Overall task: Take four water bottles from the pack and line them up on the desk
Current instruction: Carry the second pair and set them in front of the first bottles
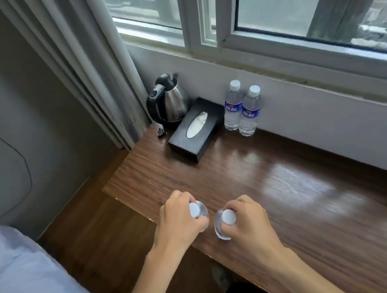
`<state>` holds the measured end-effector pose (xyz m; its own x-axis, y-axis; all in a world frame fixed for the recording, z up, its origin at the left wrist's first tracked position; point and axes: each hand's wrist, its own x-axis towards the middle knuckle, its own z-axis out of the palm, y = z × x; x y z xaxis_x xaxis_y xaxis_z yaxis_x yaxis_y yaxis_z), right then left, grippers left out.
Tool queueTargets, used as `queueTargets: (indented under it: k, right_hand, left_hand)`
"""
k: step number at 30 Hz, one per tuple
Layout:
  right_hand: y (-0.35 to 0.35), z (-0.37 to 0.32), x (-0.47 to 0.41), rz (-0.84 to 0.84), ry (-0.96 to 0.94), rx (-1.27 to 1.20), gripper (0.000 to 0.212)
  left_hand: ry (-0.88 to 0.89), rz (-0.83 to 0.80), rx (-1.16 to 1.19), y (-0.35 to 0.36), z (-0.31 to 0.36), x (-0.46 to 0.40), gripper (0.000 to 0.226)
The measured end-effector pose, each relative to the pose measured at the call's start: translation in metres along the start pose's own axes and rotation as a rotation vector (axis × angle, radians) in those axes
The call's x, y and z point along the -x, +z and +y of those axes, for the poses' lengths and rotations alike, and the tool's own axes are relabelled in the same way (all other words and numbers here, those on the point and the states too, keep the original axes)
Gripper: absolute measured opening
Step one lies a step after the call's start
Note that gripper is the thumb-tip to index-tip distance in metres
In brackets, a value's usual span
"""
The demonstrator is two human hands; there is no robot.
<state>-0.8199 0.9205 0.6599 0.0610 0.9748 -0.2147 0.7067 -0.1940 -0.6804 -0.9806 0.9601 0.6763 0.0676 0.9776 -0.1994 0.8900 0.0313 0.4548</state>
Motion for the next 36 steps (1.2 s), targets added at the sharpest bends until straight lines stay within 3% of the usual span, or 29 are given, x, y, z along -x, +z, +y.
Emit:
queueTargets:
  k: [13,24,27,31,36]
  right_hand:
    - [0.032,-0.04,-0.092,0.145,0.208,-0.038,0.011]
    - [0.055,-0.044,-0.082,0.327,0.326,-0.077,0.018]
    - [0.062,-0.037,-0.079,0.354,0.294,-0.063,0.026]
    - [0.072,-0.022,-0.074,0.367,0.295,-0.055,0.045]
    - [0.091,0.0,-0.069,0.336,0.332,-0.108,0.066]
  left_hand:
    - [0.199,-0.183,-0.046,-0.013,-0.022,-0.126,0.024]
    - [0.598,-0.228,0.011,-0.007,-0.055,-0.143,0.024]
    - [0.651,-0.217,0.116,0.001,-0.068,-0.143,0.037]
    - [0.64,-0.234,0.186,0.013,-0.087,-0.143,0.072]
    - [0.454,-0.38,0.284,0.036,-0.111,-0.147,0.1]
